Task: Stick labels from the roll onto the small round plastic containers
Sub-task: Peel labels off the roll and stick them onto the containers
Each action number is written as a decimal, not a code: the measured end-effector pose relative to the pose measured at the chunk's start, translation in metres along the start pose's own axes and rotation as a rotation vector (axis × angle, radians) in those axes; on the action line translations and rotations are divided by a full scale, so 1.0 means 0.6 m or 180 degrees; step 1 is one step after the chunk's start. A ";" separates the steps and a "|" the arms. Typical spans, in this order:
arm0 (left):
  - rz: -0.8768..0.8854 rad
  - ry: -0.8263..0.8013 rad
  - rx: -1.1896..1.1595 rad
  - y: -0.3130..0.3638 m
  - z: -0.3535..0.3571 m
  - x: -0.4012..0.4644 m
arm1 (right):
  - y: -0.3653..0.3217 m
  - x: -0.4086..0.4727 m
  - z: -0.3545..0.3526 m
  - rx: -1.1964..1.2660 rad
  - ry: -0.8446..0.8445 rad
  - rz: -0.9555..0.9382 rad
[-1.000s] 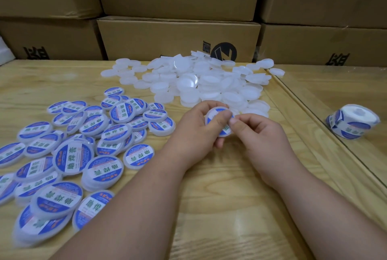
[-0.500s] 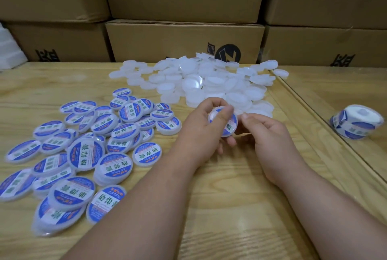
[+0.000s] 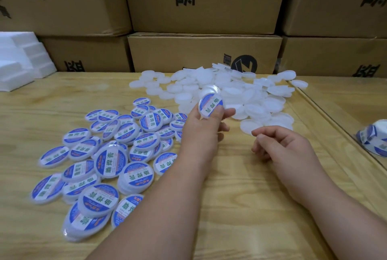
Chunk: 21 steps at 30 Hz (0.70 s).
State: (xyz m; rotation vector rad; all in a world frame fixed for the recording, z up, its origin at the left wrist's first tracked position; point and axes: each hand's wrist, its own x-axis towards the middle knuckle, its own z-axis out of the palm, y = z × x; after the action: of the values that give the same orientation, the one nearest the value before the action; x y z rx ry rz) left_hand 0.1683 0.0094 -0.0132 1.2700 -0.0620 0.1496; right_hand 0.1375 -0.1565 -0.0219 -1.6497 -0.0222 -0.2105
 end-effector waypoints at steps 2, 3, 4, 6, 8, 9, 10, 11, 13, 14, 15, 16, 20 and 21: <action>-0.0243 0.0112 -0.0857 0.015 -0.006 0.004 | 0.001 0.000 0.000 -0.0047 -0.0012 -0.0006; -0.0320 0.0232 -0.1236 0.022 -0.009 0.007 | 0.001 0.001 0.001 -0.0071 -0.0019 -0.0014; -0.0371 0.0375 -0.1557 0.029 -0.013 0.010 | 0.001 0.001 0.000 -0.0095 -0.0025 -0.0022; -0.0424 0.0657 -0.2083 0.040 -0.022 0.014 | 0.002 0.001 0.000 -0.0121 -0.0021 -0.0023; -0.0410 0.0876 -0.2398 0.047 -0.032 0.016 | 0.003 0.002 0.001 -0.0114 -0.0004 -0.0019; -0.0382 0.0969 -0.2462 0.050 -0.037 0.016 | 0.004 0.002 0.001 -0.0103 0.0002 -0.0020; -0.0341 0.1057 -0.2484 0.051 -0.042 0.017 | 0.004 0.002 0.002 -0.0095 0.0006 -0.0019; -0.0293 0.1140 -0.2487 0.053 -0.047 0.018 | 0.004 0.003 0.002 -0.0096 0.0007 -0.0013; -0.0256 0.1274 -0.2479 0.057 -0.052 0.019 | 0.004 0.003 0.003 -0.0117 0.0002 -0.0001; -0.0277 0.1339 -0.2466 0.058 -0.054 0.020 | 0.004 0.003 0.002 -0.0123 -0.0005 -0.0008; -0.0307 0.1401 -0.2455 0.058 -0.055 0.021 | 0.004 0.003 0.002 -0.0123 -0.0012 -0.0018; -0.0336 0.1456 -0.2469 0.057 -0.056 0.022 | 0.003 0.002 0.002 -0.0124 -0.0018 -0.0024; -0.0411 0.1692 -0.2656 0.052 -0.057 0.027 | 0.003 0.002 0.001 -0.0153 -0.0036 -0.0013; -0.0423 0.1725 -0.2701 0.051 -0.057 0.028 | 0.003 0.002 0.001 -0.0155 -0.0041 0.0001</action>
State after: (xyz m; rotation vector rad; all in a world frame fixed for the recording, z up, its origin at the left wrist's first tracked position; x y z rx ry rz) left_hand 0.1792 0.0523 0.0080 0.3567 0.3904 0.3088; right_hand 0.1390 -0.1561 -0.0237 -1.6997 -0.0266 -0.2016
